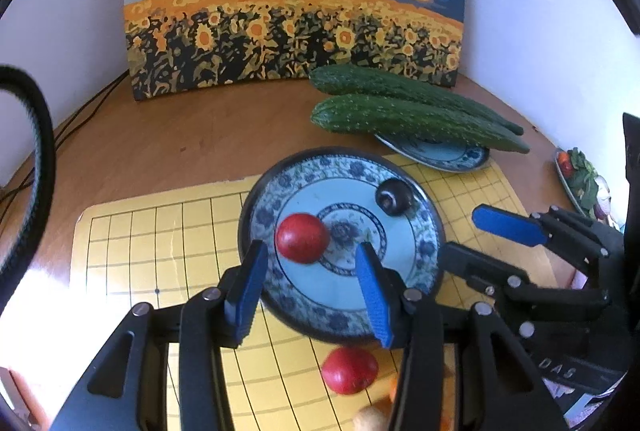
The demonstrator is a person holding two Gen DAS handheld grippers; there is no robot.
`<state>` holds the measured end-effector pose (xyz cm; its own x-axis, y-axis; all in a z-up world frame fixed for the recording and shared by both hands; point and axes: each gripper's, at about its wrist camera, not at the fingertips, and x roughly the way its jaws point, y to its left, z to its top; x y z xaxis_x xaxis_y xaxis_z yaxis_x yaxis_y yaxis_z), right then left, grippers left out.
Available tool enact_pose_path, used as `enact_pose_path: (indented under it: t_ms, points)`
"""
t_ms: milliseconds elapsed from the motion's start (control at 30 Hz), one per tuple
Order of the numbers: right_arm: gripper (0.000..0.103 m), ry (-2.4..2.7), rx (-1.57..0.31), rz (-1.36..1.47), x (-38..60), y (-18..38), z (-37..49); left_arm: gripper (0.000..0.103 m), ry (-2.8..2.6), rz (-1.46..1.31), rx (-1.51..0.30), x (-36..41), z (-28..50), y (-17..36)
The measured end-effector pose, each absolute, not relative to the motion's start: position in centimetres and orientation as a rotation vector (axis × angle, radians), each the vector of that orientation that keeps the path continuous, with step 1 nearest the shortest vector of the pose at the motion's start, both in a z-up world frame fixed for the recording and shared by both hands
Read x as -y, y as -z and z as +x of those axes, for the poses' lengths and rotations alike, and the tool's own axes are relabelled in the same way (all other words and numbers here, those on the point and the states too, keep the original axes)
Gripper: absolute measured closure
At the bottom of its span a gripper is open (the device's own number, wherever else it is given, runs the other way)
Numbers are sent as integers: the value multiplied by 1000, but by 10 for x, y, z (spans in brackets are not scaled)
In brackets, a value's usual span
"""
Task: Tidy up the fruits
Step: 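Withdraw both grippers from the plate toward the remaining fruit, then close the left gripper on the second red apple while the right gripper approaches a brown kiwi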
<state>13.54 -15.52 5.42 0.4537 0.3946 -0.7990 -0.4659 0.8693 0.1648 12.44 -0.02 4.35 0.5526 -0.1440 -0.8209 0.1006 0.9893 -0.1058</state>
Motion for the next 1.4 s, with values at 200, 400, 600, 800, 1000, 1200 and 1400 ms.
enact_pose_path:
  t_ms: [200,400,600,800,1000,1200,1400]
  points:
    - [55,-509,-962,-39,165,-62,124,55,153,-38,-978,3,109,-53]
    - [55,-495,-978,-35,170,-65,111,55,156,-52,-988,3,94,-55]
    - [55,-491,-993,-14,172,-63,102,55,154,-65,-1016,4,84,-47]
    - [55,-487,-1013,2,169,-55,96,55,160,-94,-1030,5,78,-40]
    - [55,-476,-1024,34,172,-50,88,55,155,-111,-1042,3,74,-35]
    - [55,-459,-1038,48,176,-47,84,55,155,-131,-1060,2,74,-27]
    - [55,-452,-1042,46,178,-45,79,55,153,-142,-1060,1,72,-22]
